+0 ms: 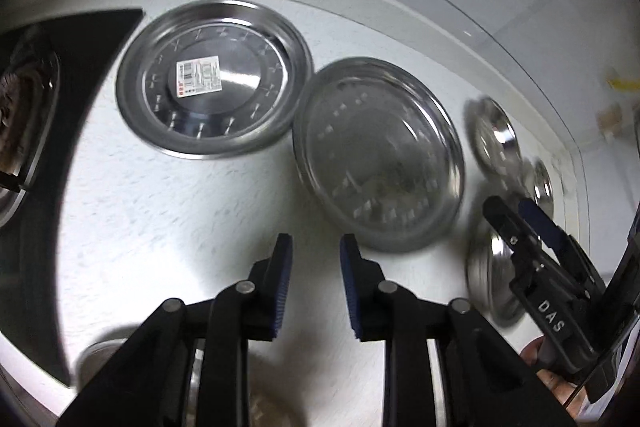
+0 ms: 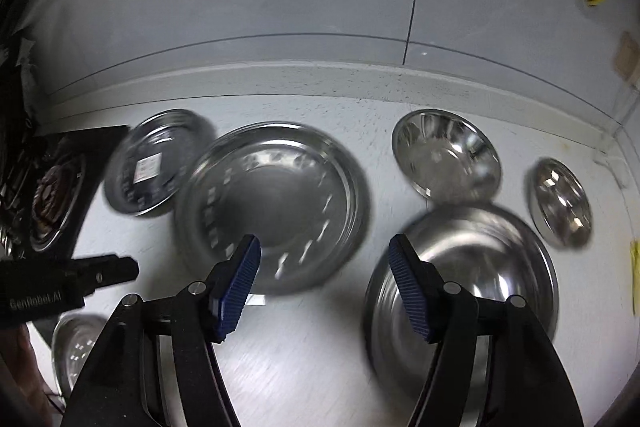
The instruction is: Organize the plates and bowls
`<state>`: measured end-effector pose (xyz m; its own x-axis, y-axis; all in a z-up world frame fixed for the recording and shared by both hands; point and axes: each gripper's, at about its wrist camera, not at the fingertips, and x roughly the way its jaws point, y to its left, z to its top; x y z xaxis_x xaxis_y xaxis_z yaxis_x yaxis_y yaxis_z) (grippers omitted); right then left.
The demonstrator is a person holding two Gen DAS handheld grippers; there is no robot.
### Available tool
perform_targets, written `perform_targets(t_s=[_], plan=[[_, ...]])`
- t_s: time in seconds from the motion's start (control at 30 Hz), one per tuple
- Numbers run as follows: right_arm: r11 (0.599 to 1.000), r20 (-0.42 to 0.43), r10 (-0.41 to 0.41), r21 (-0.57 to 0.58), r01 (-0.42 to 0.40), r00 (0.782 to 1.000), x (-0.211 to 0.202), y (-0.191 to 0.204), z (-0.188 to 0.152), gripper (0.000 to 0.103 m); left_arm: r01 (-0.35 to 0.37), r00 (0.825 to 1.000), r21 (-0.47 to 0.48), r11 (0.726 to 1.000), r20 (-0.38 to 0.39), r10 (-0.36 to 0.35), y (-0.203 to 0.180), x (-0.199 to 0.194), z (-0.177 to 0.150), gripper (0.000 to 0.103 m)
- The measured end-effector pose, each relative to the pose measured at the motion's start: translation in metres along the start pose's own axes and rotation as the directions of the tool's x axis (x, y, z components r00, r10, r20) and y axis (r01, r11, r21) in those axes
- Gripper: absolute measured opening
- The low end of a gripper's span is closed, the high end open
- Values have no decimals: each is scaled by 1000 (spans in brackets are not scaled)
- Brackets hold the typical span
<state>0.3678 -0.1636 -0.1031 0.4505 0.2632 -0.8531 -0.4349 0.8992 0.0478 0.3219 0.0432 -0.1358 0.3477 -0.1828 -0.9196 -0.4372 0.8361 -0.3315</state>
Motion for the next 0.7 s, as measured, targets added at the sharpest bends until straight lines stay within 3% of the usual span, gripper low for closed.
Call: perform_targets(t_s=[0.27,0.47,0.7], plan=[[998,-124,58,-31,-63,991,64,-19,32,62,-24,999,-130,991,-47,18,0,44,24,24],[991,-190,126,-13,-131,974,88,-31,37,62,-49,998,-160,986,-42,43,-4,60,30,24],[990,-233,131,-11,-138,964,107,-32,44,62,-51,999,-197,979,-25,47,-7,66,39,24]])
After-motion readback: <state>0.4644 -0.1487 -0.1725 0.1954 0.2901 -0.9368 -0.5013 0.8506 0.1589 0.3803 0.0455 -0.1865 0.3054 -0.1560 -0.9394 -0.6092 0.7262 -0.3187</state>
